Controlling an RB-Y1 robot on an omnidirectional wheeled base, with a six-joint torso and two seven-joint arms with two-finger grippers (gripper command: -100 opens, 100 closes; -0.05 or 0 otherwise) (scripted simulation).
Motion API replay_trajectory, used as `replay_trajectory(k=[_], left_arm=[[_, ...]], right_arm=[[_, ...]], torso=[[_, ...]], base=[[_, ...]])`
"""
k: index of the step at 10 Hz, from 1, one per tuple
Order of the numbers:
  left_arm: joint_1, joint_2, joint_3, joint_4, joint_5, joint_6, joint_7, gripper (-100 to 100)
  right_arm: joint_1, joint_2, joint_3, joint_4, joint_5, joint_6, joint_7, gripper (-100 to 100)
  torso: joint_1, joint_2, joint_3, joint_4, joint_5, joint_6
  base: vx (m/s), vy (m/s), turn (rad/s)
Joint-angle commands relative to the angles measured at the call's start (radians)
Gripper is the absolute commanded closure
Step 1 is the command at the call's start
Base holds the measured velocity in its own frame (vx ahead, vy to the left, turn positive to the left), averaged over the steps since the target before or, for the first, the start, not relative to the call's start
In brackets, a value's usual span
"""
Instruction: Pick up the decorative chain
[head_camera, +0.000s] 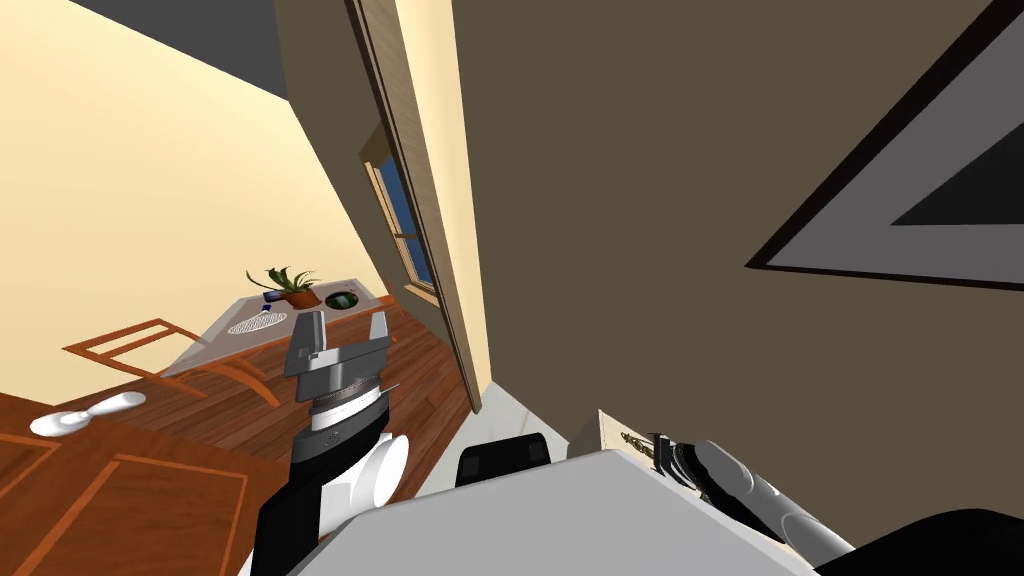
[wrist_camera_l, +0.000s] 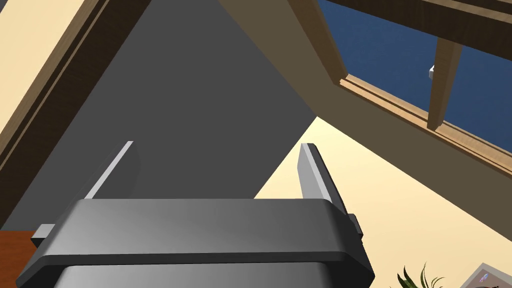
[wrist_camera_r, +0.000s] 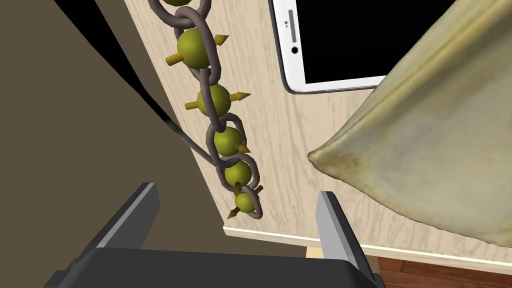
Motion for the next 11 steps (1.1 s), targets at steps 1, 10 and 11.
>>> replay_trajectory(k=[1, 10, 11], left_arm=[[0.000, 0.000, 0.000, 0.000, 0.000, 0.000, 0.000, 0], [0.000, 0.000, 0.000, 0.000, 0.000, 0.000, 0.000, 0], [0.000, 0.000, 0.000, 0.000, 0.000, 0.000, 0.000, 0]], right_arm=[[0.006, -0.006, 0.010, 0.014, 0.029, 0.001, -0.012, -100], [-0.075, 0.033, 0.024, 0.170, -0.010, 0.059, -0.068, -100], [-0.084, 0.038, 0.026, 0.190, -0.014, 0.066, -0.075, -100]], torso=[[0.000, 0.000, 0.000, 0.000, 0.000, 0.000], [0.004, 0.008, 0.005, 0.002, 0.001, 0.000], [0.004, 0.009, 0.005, 0.002, 0.001, 0.001]], base=[[0.030, -0.062, 0.101], [-0.080, -0.018, 0.188], [-0.109, -0.015, 0.220]])
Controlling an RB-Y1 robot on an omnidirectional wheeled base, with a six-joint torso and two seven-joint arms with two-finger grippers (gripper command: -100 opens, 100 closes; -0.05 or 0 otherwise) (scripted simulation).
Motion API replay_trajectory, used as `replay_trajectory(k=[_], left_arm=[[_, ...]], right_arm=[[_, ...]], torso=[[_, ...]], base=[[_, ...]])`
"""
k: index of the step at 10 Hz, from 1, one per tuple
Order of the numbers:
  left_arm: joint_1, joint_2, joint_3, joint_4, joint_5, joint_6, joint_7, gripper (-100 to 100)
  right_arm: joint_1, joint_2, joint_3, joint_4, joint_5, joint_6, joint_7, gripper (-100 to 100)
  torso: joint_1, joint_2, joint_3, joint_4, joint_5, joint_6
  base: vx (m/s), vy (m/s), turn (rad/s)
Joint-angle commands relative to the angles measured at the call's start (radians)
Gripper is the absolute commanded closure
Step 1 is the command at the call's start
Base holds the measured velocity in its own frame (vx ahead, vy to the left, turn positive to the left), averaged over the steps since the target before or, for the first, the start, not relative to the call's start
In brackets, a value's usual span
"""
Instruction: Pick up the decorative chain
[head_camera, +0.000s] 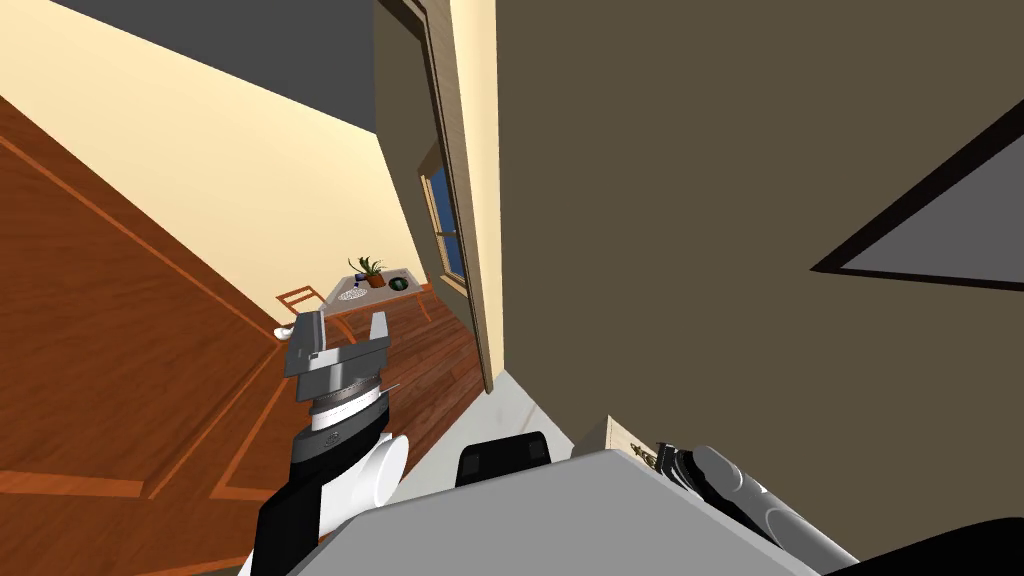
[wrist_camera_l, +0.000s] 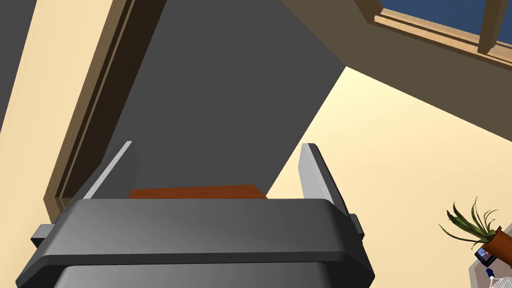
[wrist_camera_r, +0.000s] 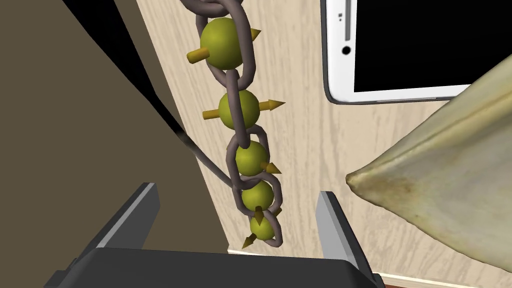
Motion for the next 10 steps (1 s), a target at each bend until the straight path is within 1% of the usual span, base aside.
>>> replay_trajectory(k=[1, 2, 3, 7, 8, 9, 10], left_arm=[[0.000, 0.000, 0.000, 0.000, 0.000, 0.000, 0.000, 0], [0.000, 0.000, 0.000, 0.000, 0.000, 0.000, 0.000, 0], [0.000, 0.000, 0.000, 0.000, 0.000, 0.000, 0.000, 0], [0.000, 0.000, 0.000, 0.000, 0.000, 0.000, 0.000, 0], [0.000, 0.000, 0.000, 0.000, 0.000, 0.000, 0.000, 0], [0.000, 0.000, 0.000, 0.000, 0.000, 0.000, 0.000, 0], [0.000, 0.000, 0.000, 0.000, 0.000, 0.000, 0.000, 0]], right_arm=[[-0.013, 0.008, 0.004, 0.028, -0.004, 0.014, -0.017, -100], [-0.011, 0.005, 0.002, 0.022, -0.005, 0.007, -0.005, -100], [-0.012, 0.006, 0.002, 0.025, -0.005, 0.009, -0.006, 100], [-0.012, 0.006, 0.003, 0.024, -0.005, 0.008, -0.005, 100], [-0.012, 0.006, 0.003, 0.024, -0.005, 0.008, -0.005, 0], [-0.003, 0.003, 0.002, 0.008, 0.000, 0.007, -0.010, 100], [0.006, -0.002, 0.000, -0.012, 0.004, -0.001, -0.003, 100]], torso=[[0.000, 0.000, 0.000, 0.000, 0.000, 0.000], [0.000, -0.001, 0.000, 0.000, 0.000, 0.000], [0.000, -0.004, -0.002, -0.001, 0.000, 0.001], [-0.003, -0.007, -0.004, -0.002, -0.001, 0.001], [-0.003, -0.008, -0.004, -0.002, -0.001, 0.001], [-0.003, -0.008, -0.004, -0.002, -0.001, 0.001], [-0.003, -0.009, -0.005, -0.002, -0.001, 0.002]], base=[[-0.094, -0.017, 0.236], [-0.032, -0.004, 0.053], [0.000, 0.000, 0.000], [-0.001, 0.001, 0.000], [0.000, 0.000, 0.000], [0.027, -0.001, -0.134], [0.078, 0.019, -0.257]])
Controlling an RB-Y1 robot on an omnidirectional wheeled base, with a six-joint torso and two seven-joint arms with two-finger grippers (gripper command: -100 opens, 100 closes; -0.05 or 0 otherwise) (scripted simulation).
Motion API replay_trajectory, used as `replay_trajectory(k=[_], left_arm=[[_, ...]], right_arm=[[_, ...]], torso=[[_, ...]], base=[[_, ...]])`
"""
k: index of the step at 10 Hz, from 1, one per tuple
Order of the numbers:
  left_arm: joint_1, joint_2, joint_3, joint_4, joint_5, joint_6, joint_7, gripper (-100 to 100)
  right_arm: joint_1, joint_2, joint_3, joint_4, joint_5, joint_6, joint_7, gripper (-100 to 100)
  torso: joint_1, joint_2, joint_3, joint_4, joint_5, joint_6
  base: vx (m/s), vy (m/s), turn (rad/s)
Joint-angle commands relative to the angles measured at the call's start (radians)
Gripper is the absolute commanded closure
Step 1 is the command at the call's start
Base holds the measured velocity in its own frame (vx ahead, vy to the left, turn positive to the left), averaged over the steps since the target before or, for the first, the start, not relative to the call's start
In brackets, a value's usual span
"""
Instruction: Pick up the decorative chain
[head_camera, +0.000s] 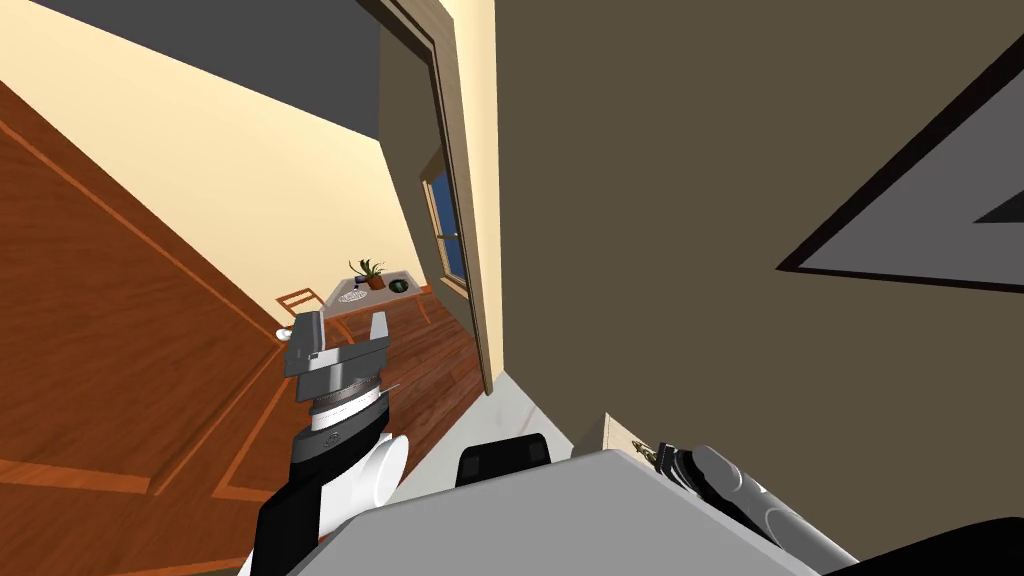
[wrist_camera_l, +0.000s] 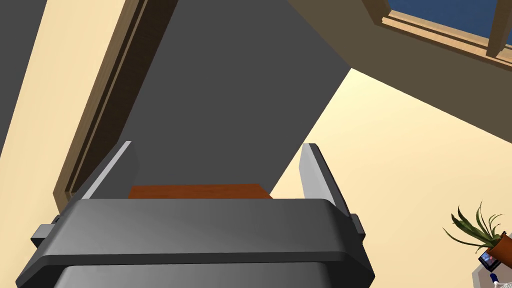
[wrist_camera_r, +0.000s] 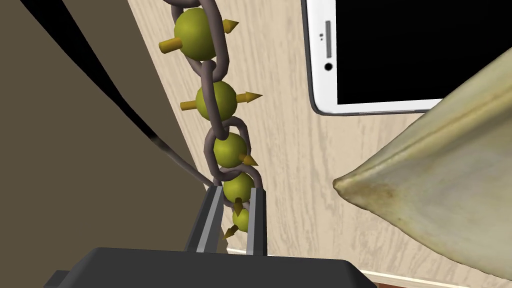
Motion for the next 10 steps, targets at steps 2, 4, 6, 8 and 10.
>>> replay_trajectory(k=[2, 4, 6, 8, 10], left_arm=[[0.000, 0.000, 0.000, 0.000, 0.000, 0.000, 0.000, 0], [0.000, 0.000, 0.000, 0.000, 0.000, 0.000, 0.000, 0], [0.000, 0.000, 0.000, 0.000, 0.000, 0.000, 0.000, 0], [0.000, 0.000, 0.000, 0.000, 0.000, 0.000, 0.000, 0], [0.000, 0.000, 0.000, 0.000, 0.000, 0.000, 0.000, 0]], right_arm=[[0.024, -0.012, -0.006, -0.048, 0.008, -0.020, 0.022, 100], [0.042, -0.023, -0.010, -0.088, 0.016, -0.036, 0.036, 100], [0.061, -0.033, -0.014, -0.128, 0.024, -0.051, 0.050, 100], [0.080, -0.043, -0.018, -0.169, 0.031, -0.066, 0.064, 100], [0.075, -0.040, -0.017, -0.157, 0.029, -0.062, 0.061, 0]], torso=[[0.000, -0.001, -0.001, 0.000, 0.000, 0.000], [0.000, -0.002, -0.001, 0.000, 0.000, -0.001], [0.000, -0.005, -0.003, 0.000, 0.000, -0.002], [0.000, -0.004, -0.002, 0.000, 0.000, -0.002], [0.000, 0.000, 0.000, 0.001, 0.000, -0.002]], base=[[0.081, 0.018, -0.264], [0.104, 0.014, -0.210], [0.132, 0.010, -0.175], [0.101, 0.025, -0.213], [0.020, 0.012, -0.025]])
